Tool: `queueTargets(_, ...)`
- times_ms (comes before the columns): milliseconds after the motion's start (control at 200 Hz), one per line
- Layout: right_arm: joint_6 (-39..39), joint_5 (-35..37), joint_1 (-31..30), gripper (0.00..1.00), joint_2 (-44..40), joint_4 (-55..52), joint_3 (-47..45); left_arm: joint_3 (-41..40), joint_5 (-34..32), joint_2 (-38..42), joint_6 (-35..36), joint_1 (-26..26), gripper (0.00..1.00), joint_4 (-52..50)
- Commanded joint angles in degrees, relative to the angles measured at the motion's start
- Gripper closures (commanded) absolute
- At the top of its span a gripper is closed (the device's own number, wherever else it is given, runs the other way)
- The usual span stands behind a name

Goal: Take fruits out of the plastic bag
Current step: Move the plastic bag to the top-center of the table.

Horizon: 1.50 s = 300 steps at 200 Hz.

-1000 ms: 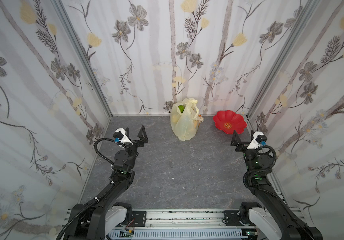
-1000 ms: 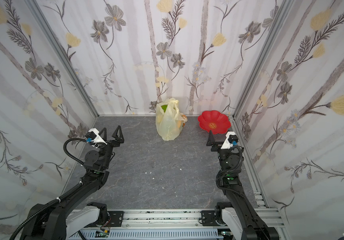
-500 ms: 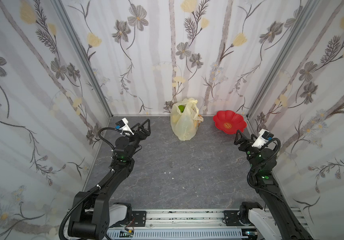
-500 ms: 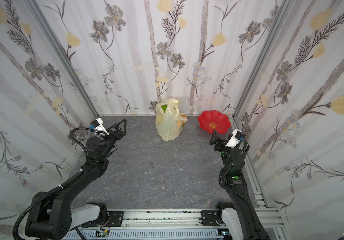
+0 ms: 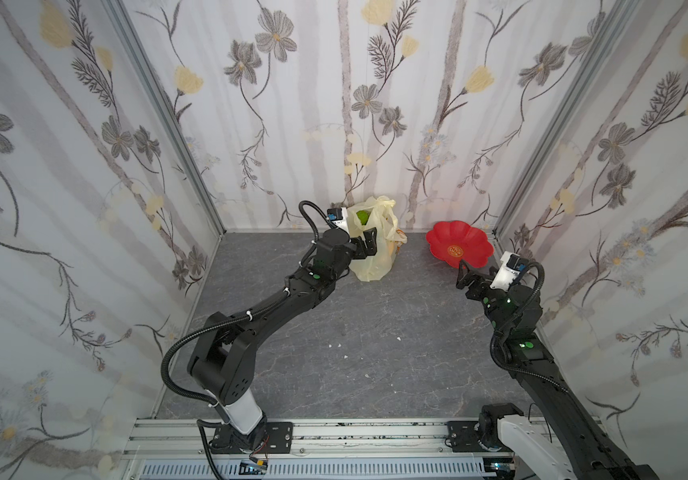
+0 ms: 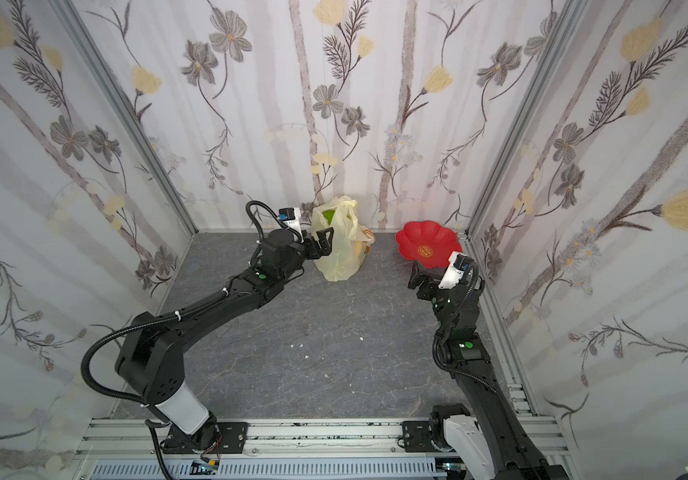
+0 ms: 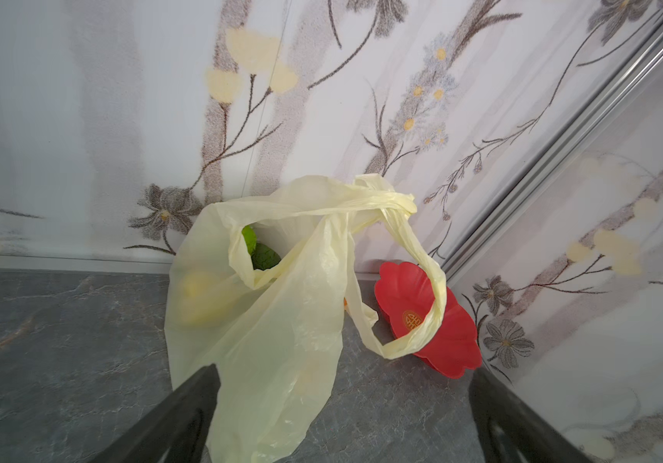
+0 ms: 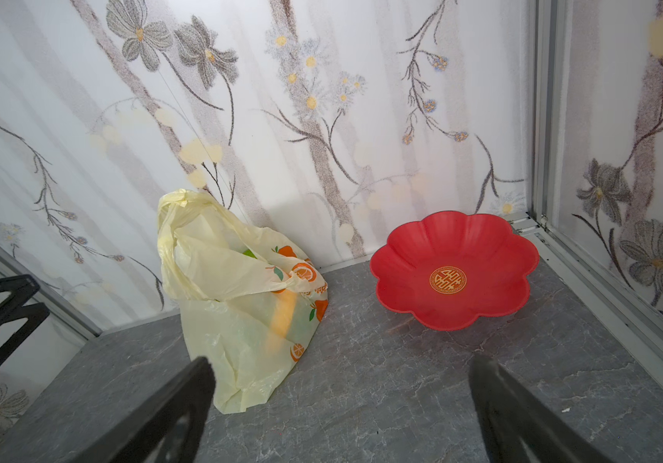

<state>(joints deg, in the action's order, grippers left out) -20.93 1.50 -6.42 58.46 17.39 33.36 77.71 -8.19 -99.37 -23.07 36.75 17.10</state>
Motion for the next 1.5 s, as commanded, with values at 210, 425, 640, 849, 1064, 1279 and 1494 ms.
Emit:
queueTargets(210,0.01,0.18,-0.7,0.0,0.08,-0.58,-0.65,26.9,-6.81,-20.19,1.43,5.56,0.0,-15.16)
queueTargets(425,0.0,0.3,-0.87,0.0,0.04,-1.25,-0.98,39.32,-12.49,-28.86,0.17,5.79,0.28,-20.5)
queueTargets(640,-0.41,-0.19,-0.97,0.0,1.69,-1.52,-0.53,35.05,-14.31,-23.48,0.43,6.11,0.91,-21.15)
queueTargets(849,-0.19,-0.66,-2.25,0.0,4.02,-1.51,1.42,24.02,-11.86,-12.61,1.77,5.99,1.0,-20.97)
queueTargets(1064,2.8,0.13,-6.76,0.0,6.54,-2.08,4.36,10.1,-6.75,1.66,3.74,6.05,1.0,-19.95)
queueTargets(1279,6.87,2.07,-14.6,0.0,10.23,-3.27,8.69,-8.52,-8.86,20.57,6.27,5.62,1.0,-18.8)
queueTargets(1494,10.58,1.87,-24.78,0.0,16.2,-4.49,17.28,-23.0,-7.89,38.0,1.48,1.33,1.0,-17.96)
